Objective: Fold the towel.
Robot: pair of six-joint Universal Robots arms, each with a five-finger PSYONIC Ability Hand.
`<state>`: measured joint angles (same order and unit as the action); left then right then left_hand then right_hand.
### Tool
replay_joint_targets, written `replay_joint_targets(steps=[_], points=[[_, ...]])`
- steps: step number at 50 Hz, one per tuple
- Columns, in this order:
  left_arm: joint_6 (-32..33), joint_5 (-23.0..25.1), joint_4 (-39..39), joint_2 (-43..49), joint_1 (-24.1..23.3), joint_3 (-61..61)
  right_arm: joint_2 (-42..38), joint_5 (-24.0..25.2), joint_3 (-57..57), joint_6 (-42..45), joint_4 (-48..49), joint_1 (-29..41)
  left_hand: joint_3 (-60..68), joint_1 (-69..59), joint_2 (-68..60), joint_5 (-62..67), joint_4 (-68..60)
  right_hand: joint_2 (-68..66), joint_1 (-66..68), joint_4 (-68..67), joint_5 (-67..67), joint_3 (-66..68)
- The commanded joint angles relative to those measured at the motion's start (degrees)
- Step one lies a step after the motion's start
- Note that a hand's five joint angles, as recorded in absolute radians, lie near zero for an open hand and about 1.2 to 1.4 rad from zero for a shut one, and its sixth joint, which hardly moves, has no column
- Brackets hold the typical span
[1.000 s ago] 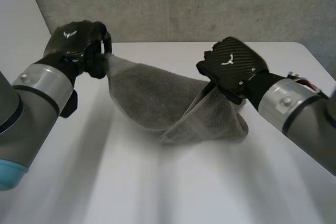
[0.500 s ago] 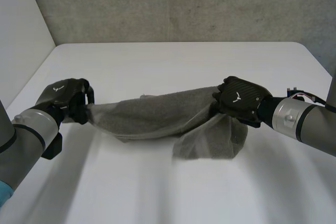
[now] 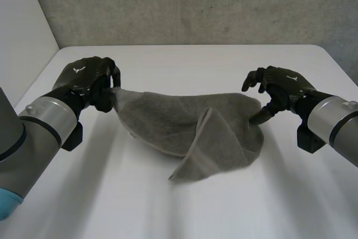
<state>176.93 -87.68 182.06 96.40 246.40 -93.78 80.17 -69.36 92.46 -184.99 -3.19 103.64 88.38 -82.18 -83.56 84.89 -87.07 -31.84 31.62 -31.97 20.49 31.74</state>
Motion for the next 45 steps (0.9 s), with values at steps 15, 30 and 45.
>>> replay_joint_targets(steps=[15,30,45], points=[[0.0,0.1,0.8,0.2,-0.6,-2.0,-11.2,-7.2,-4.5,-3.7,0.7,10.4,-8.4,2.2,3.6,-14.9,7.1,1.7,-1.5,1.9,-0.4,-1.6],[0.0,0.2,1.2,0.4,0.5,-2.4,-17.6,-13.5,1.3,4.7,8.3,14.0,-8.4,2.2,3.6,-14.9,7.1,-4.5,4.7,-4.4,5.8,4.6],[0.4,0.3,2.2,1.1,0.6,0.1,-11.0,-9.0,-7.3,16.5,11.9,13.0,-8.4,2.2,3.6,-14.9,7.1,-48.2,48.4,-48.0,49.5,48.3]])
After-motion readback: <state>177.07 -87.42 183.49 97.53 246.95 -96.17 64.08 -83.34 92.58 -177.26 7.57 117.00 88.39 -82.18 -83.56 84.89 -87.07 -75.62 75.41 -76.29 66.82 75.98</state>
